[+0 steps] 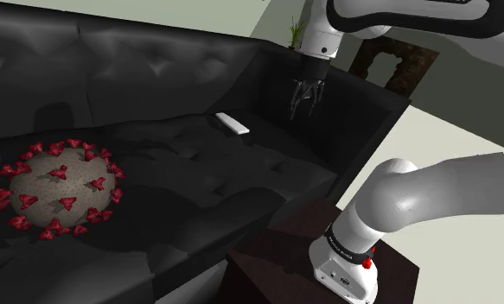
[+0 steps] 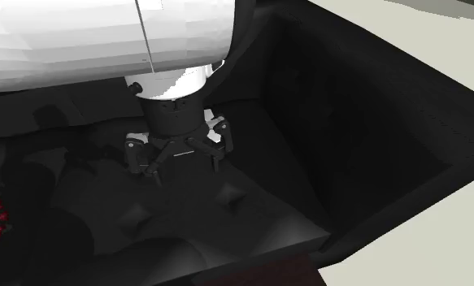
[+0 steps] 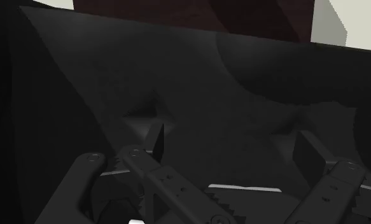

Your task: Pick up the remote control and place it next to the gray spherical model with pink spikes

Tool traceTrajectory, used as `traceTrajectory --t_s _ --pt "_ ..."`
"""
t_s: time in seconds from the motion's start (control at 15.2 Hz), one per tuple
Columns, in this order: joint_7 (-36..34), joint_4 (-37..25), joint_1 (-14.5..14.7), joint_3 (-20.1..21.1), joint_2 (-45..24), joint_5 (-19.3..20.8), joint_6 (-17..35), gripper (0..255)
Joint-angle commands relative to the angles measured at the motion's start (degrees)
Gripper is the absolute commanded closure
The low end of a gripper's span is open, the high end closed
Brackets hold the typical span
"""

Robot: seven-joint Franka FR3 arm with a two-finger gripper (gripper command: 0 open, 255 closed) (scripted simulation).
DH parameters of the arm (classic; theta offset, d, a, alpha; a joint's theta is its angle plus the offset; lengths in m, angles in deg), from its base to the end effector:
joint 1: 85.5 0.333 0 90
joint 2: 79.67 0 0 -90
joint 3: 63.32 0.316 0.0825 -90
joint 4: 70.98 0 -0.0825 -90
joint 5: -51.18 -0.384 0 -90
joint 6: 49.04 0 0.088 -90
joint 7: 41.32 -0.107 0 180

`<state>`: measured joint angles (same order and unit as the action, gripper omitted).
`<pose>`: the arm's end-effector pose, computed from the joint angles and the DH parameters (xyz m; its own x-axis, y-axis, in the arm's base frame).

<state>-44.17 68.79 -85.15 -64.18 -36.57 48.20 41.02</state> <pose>0.3104 0.0019 0.5412 0.9916 -0.0533 -0.1181 -0.0603 -0.9966 -0.0561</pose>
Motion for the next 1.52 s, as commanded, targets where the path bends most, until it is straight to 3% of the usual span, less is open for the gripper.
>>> traceTrajectory --t_s 0.0,0.73,1.45 --pt "0.00 0.00 0.00 0.00 0.00 0.00 0.00 0" --pt "2.26 -7.55 -1.49 -2.30 -23.29 1.88 15.98 0" --pt "4.24 -23.98 -2.85 -4.19 -47.56 1.72 24.13 0"
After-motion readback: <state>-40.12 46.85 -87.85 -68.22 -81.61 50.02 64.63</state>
